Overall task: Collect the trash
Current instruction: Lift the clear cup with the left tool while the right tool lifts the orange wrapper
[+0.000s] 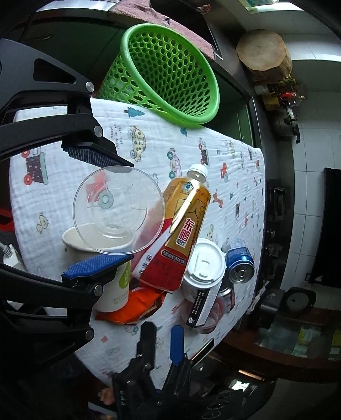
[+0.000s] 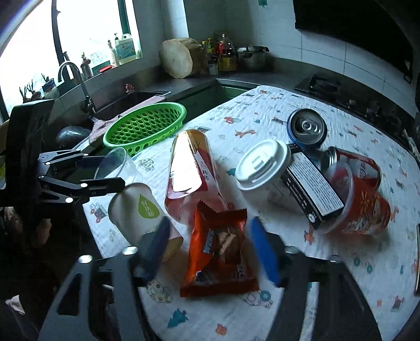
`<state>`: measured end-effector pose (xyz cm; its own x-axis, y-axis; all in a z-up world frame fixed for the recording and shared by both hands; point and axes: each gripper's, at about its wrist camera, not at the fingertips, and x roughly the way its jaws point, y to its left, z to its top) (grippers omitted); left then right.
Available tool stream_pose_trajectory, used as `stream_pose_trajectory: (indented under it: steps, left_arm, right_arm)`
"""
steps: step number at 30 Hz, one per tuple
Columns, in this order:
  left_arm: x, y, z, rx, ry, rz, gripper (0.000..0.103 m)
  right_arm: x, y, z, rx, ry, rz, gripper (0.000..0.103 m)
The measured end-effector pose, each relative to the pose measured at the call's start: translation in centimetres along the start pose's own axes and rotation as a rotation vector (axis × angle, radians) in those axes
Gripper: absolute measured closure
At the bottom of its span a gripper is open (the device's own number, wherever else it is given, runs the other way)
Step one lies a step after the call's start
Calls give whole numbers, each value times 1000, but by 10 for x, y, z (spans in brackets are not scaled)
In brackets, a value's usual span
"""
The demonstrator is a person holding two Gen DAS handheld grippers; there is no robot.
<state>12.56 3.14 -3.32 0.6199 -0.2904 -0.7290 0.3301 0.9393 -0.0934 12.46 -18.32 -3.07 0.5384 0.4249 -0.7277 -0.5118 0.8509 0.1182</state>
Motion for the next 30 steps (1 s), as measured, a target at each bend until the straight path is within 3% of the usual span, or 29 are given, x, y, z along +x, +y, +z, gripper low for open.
stream_pose_trajectory:
  steps: [17,25,30]
  left_arm:
    - [2,0,3,5,0,6,43]
    - [0,2,5,7,-5,8,43]
    - [-2,4,7,5,-9,11,43]
  right_arm:
    - [45,-14,-22,47,119,14,30]
    - [57,-17,-27,54,158,20,50]
    - [50,-15,-27,30,151,2,52]
